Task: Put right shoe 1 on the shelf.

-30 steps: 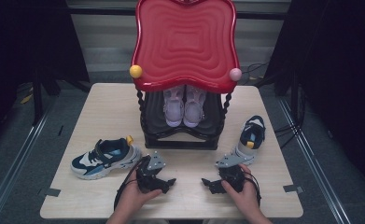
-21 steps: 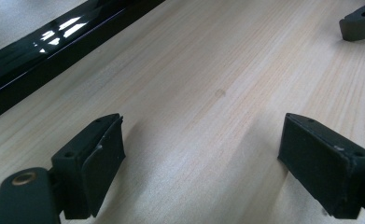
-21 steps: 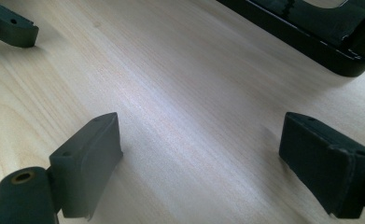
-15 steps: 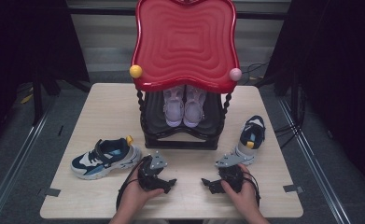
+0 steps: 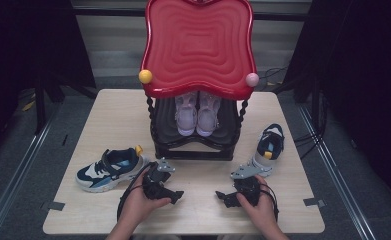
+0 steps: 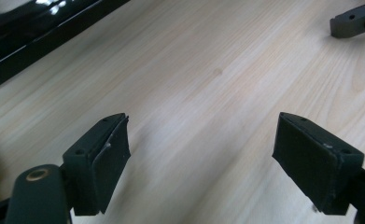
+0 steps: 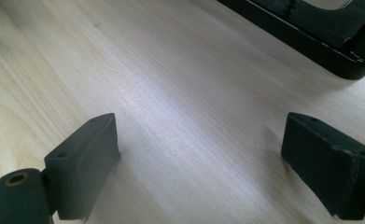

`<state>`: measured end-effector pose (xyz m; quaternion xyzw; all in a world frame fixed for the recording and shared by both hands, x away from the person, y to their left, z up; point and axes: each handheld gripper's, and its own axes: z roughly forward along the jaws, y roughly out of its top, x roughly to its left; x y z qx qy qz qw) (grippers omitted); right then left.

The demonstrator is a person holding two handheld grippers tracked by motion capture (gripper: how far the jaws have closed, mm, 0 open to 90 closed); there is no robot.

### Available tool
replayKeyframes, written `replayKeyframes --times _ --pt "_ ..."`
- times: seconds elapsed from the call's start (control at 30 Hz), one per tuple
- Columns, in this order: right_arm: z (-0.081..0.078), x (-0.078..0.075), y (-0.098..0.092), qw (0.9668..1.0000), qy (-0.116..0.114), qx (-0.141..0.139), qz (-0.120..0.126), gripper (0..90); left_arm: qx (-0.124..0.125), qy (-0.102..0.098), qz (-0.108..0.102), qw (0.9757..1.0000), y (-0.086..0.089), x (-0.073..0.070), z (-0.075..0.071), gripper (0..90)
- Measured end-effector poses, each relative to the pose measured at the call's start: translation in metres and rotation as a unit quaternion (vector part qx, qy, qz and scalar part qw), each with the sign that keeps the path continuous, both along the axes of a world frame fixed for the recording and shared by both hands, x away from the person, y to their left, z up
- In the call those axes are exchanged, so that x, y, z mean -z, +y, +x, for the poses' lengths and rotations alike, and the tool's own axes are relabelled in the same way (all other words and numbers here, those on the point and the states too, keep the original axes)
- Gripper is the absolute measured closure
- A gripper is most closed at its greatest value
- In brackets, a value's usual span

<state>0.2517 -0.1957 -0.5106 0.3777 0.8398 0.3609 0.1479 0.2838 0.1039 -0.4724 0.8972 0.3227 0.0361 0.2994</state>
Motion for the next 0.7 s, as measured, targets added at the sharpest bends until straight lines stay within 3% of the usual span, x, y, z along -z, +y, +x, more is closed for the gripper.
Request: replayKeyframes --times 0.27,0.4,0.53,0.7 --pt "0.001 0.000 0.000 1.0000 0.000 -0.002 0.000 10.3 0.003 0.022 0.034 0.9992 0.011 -0.024 0.004 22.5" --pt "0.000 0.000 0.000 1.0000 0.002 0.000 0.000 10.3 -0.002 0.035 0.038 0.9987 0.020 -0.036 0.007 22.4" --pt "0.001 0.000 0.000 1.0000 0.001 -0.001 0.000 10.3 -0.017 0.030 0.053 0.9980 0.031 -0.048 0.011 22.4" --pt "0.001 0.000 0.000 1.0000 0.001 -0.001 0.000 10.3 -0.035 0.056 0.061 0.9960 0.038 -0.054 0.014 22.4"
